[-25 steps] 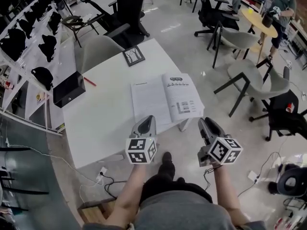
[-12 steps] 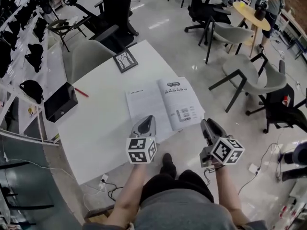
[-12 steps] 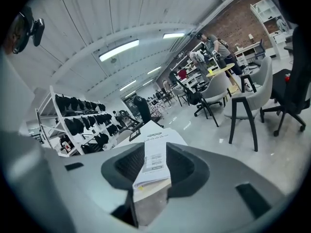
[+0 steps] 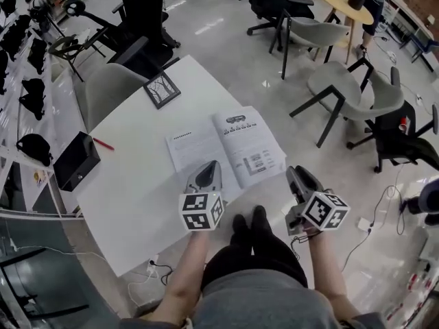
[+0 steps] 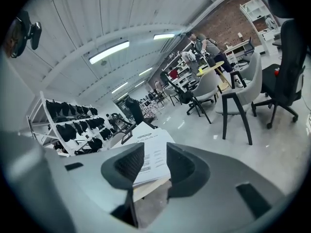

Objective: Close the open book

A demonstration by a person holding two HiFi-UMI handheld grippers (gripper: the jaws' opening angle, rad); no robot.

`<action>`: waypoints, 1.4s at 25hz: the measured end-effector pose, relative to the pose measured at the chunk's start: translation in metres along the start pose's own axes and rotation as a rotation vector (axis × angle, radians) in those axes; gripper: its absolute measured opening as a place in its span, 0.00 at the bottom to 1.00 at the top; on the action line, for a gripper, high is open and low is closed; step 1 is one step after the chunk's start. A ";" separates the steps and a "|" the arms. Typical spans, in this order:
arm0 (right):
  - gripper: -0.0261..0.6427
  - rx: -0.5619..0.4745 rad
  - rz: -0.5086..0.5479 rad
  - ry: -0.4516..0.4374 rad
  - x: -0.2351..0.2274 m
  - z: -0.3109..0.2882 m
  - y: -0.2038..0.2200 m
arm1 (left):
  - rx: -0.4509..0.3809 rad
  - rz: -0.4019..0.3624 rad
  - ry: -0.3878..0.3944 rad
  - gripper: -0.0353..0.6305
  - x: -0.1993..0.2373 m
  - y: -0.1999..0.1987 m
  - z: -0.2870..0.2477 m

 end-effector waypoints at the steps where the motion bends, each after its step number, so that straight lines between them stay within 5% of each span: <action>1: 0.26 0.000 -0.010 0.001 -0.003 -0.001 0.000 | 0.006 -0.005 -0.001 0.06 0.000 -0.001 -0.003; 35: 0.40 0.171 -0.303 -0.097 -0.050 -0.038 0.051 | 0.138 -0.041 -0.049 0.06 -0.007 0.027 -0.034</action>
Point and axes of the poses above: the fingertips, and each gripper's own axes: z backward along the fingers, x to its left, y out of its underside, the point moved 2 cm from there along z, backward along the fingers, and after that the axes turned 7 degrees about x, right-handed, at the moved point
